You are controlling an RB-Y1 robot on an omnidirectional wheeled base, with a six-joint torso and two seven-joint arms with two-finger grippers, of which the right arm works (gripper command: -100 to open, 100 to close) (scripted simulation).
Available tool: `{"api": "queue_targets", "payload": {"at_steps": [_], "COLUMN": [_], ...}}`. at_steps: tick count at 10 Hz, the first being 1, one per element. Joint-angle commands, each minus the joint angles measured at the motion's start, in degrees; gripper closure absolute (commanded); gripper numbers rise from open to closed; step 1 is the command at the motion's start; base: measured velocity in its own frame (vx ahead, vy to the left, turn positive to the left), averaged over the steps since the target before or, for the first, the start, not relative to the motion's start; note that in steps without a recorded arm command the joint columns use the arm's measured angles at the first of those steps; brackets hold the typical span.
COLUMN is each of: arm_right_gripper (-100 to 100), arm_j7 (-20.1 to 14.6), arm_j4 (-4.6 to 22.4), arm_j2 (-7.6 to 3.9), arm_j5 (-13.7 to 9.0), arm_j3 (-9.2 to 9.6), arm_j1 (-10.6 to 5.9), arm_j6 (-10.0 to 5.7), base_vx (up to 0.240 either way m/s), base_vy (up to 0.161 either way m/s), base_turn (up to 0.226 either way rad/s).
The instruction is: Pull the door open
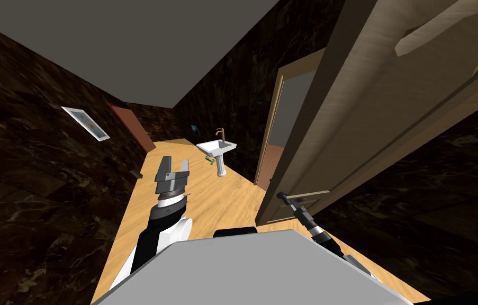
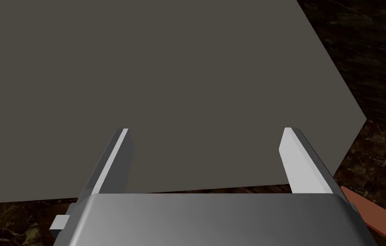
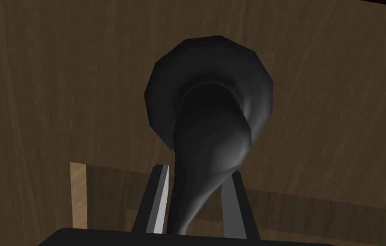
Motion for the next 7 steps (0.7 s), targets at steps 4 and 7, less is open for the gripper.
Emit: {"api": "queue_targets", "payload": {"at_steps": [4, 7], "arm_right_gripper": [100, 100], "arm_j7": [-0.24, -0.39], "arm_j4": [1.75, 2.42], "arm_j2": [-0.50, -0.69], "arm_j5": [0.60, 0.90], "arm_j3": [-0.57, -0.81], "arm_j1": [-0.40, -0.62], "arm_j6": [-1.65, -2.34], "base_vx": [-0.195, -0.187], "base_vy": [-0.075, -0.085], "base_turn": [0.152, 0.126]}}
